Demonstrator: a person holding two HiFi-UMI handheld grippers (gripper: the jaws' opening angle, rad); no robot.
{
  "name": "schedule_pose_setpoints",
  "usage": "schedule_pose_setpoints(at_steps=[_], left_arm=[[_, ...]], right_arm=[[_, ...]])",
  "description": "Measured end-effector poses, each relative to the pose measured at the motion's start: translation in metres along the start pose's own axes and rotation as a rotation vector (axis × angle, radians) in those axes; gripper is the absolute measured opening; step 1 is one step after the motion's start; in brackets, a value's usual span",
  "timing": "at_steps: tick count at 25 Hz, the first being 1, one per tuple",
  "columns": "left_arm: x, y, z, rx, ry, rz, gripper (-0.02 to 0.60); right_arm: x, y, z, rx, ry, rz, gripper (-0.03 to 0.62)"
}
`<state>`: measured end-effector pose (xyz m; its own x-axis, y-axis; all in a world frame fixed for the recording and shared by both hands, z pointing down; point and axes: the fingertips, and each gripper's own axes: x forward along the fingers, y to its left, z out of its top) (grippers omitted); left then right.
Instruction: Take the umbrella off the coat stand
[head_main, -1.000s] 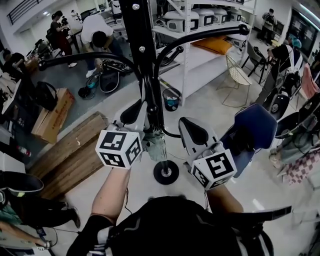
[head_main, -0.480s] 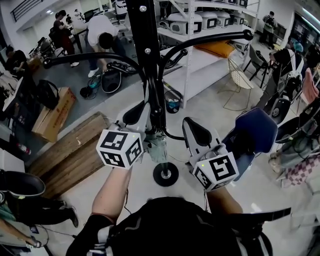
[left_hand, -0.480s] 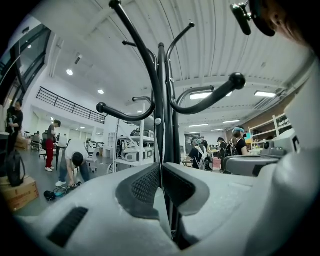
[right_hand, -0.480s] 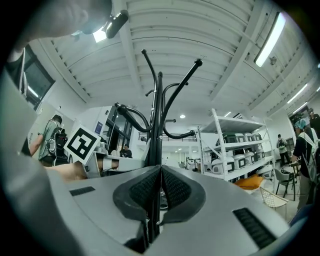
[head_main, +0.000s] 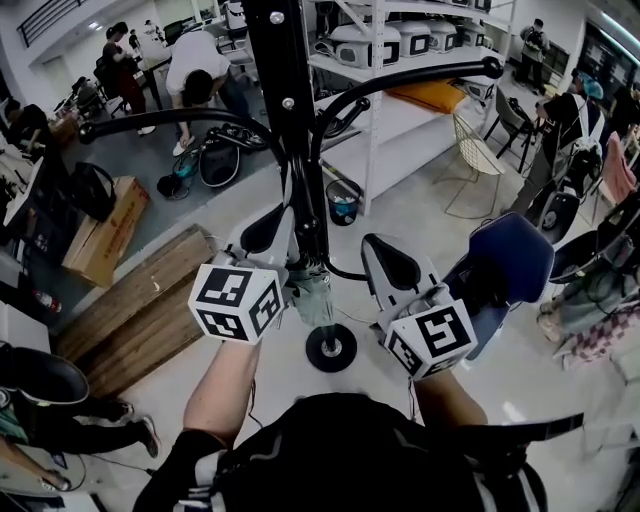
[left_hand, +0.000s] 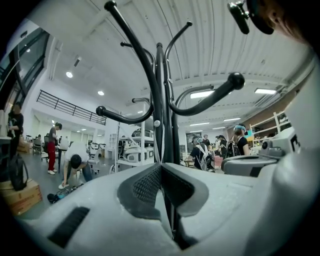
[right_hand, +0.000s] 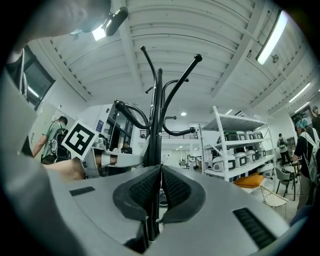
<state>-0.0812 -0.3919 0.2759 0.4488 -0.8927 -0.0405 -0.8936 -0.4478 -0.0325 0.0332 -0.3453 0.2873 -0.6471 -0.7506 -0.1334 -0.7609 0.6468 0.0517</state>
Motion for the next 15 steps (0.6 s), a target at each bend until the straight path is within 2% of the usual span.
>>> schedule_pose_setpoints(at_steps=[3, 8, 15], left_arm=[[-0.011, -0.003, 0.025, 0.046, -0.074, 0.006, 0.012], [-0.018, 0.005, 0.067, 0.09, -0.119, -0.018, 0.012], [-0.016, 0.007, 0.068, 0.043, -0.122, -0.04, 0.012]], right_arm=[[-0.002, -0.001, -0.003, -0.001, 0.002, -0.002, 0.008], [0.005, 0.007, 0.001, -0.005, -0.002, 0.018, 0.008], [0.003, 0.011, 0.009, -0.013, -0.017, 0.032, 0.008]])
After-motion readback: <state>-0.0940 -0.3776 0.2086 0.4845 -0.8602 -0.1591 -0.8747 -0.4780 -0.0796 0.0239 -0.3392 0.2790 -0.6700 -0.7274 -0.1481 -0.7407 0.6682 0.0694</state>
